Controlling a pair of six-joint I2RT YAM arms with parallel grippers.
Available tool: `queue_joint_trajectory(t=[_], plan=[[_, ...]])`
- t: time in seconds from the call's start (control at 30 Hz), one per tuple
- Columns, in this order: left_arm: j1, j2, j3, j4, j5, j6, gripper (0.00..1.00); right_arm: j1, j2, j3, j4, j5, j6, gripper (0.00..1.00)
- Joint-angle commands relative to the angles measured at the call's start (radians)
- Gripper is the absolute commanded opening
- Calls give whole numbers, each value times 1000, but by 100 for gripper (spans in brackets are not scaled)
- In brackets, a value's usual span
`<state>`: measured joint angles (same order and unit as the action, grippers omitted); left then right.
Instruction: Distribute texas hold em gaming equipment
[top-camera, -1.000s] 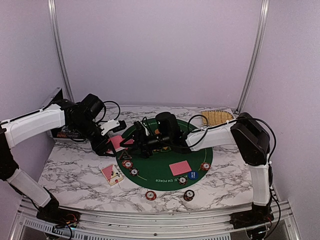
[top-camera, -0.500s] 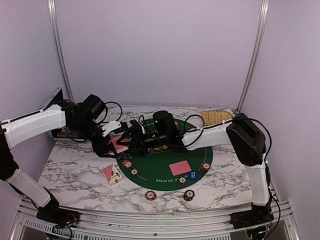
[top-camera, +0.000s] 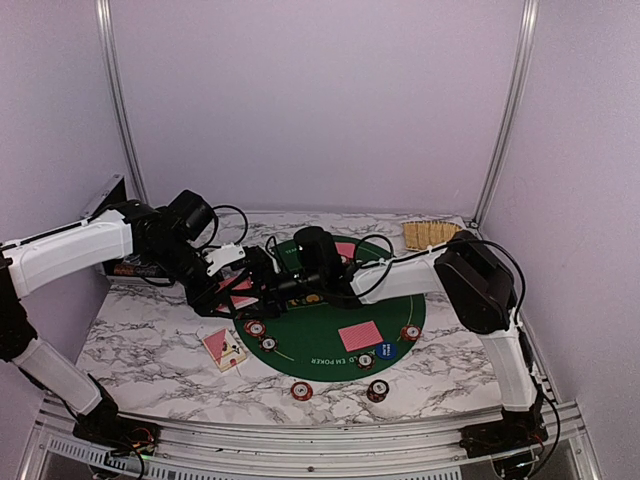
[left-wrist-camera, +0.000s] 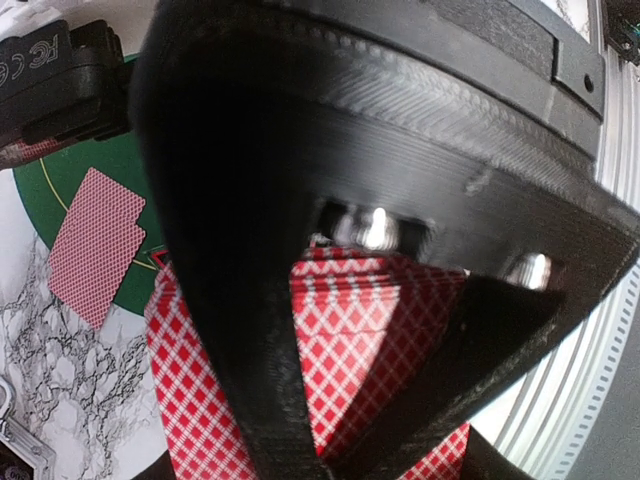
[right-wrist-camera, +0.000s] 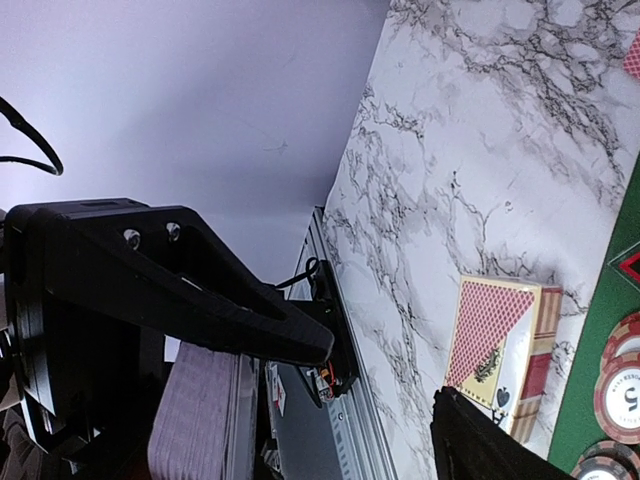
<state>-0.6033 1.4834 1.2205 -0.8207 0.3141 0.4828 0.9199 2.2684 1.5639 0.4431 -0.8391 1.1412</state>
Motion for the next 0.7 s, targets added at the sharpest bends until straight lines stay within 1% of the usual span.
queue_joint_trajectory(t=[0.0,0.2,0.4,0.67], plan=[[-3,-13,-2,-3,7,15,0,-3,13,29,0,-24,6,77],[-3,-21,-6,-5,6,18,0,-32,-22,-14,-1,-20,-3,73],[-3,-23,-8,-5,4,19,0,-44,-47,-45,-14,-22,-17,57],[-3,-21,-9,-6,-1,19,0,-54,-94,-86,-42,-22,-46,50]])
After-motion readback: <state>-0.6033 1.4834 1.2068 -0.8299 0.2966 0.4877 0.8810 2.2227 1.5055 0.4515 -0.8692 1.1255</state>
